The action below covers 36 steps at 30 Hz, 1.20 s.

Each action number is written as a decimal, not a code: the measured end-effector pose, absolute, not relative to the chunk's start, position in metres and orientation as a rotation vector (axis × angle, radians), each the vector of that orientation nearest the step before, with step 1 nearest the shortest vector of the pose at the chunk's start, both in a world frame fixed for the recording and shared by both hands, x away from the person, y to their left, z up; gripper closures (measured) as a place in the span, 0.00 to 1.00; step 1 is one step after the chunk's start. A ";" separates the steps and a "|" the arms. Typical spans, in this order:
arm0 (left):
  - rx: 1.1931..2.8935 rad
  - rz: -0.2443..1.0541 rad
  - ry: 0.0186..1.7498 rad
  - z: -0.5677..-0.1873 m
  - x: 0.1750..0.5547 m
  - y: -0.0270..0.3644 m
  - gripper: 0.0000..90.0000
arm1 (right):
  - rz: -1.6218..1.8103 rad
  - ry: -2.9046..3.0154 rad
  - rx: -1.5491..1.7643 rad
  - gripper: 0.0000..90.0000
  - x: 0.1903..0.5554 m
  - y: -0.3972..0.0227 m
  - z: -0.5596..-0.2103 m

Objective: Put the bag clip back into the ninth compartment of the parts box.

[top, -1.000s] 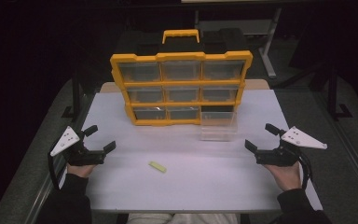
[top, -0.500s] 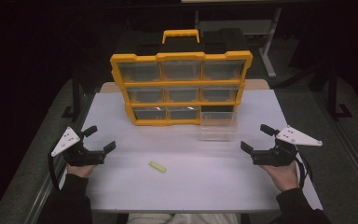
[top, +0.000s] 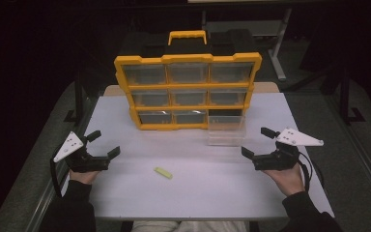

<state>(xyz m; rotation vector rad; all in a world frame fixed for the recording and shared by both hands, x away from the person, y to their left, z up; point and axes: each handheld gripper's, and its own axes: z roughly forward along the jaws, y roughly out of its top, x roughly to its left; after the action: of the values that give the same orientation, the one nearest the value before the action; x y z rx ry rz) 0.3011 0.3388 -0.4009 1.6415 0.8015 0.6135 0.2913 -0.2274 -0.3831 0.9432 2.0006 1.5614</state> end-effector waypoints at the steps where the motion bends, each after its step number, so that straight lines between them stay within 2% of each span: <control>1: 1.641 0.613 0.802 -0.401 0.301 0.339 0.00 | 1.560 2.005 0.936 0.00 0.292 -0.226 -0.382; 36: 1.641 0.612 0.801 -0.401 0.301 0.339 0.00 | 1.521 2.181 0.833 0.00 0.305 -0.185 -0.368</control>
<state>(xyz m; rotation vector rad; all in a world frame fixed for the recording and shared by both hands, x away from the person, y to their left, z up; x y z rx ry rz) 0.3014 0.3394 -0.4013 1.6414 0.8008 0.6123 0.3048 -0.1853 -0.3675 0.8333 2.1806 1.5213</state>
